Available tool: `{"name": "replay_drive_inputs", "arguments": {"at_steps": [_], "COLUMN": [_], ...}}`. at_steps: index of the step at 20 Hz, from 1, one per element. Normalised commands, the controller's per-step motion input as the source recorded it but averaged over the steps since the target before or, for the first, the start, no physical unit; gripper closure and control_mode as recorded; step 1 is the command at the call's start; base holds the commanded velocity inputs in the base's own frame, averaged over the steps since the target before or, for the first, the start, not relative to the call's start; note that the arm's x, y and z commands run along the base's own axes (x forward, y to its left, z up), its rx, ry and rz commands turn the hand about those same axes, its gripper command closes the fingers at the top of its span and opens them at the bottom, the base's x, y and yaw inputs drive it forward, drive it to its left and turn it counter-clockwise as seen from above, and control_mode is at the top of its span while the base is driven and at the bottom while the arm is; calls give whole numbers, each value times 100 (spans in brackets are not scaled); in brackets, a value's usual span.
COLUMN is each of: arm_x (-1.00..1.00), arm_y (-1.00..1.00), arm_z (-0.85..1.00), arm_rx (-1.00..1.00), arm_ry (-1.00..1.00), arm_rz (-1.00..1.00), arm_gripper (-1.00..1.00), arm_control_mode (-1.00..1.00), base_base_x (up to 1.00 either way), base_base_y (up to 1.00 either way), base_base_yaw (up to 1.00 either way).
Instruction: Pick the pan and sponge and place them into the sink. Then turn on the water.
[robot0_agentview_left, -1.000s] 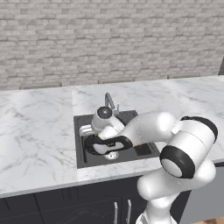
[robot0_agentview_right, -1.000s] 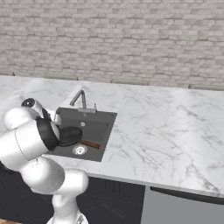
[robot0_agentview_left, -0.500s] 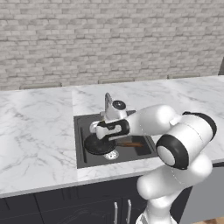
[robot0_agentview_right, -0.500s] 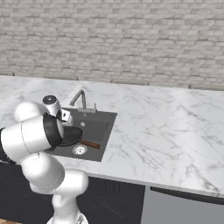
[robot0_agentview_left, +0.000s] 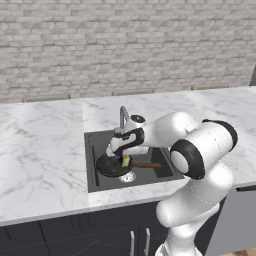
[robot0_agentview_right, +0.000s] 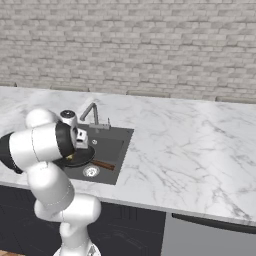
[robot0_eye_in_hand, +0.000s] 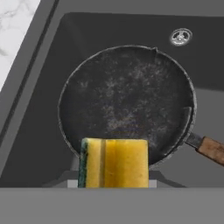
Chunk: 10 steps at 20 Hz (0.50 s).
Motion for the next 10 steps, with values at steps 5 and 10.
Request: {"name": "replay_drive_inputs", "arguments": {"at_steps": [5, 10], "arm_x": [0, 10], "arm_y": [0, 0], "arm_z": [-50, -14], "arm_rx": [-14, -19], "arm_ry": [8, 0], "arm_rz": [8, 5], "arm_gripper": [100, 100], "arm_control_mode": [-100, -100], "base_base_x": [0, 0], "base_base_y": [0, 0], "base_base_yaw": [0, 0]}}
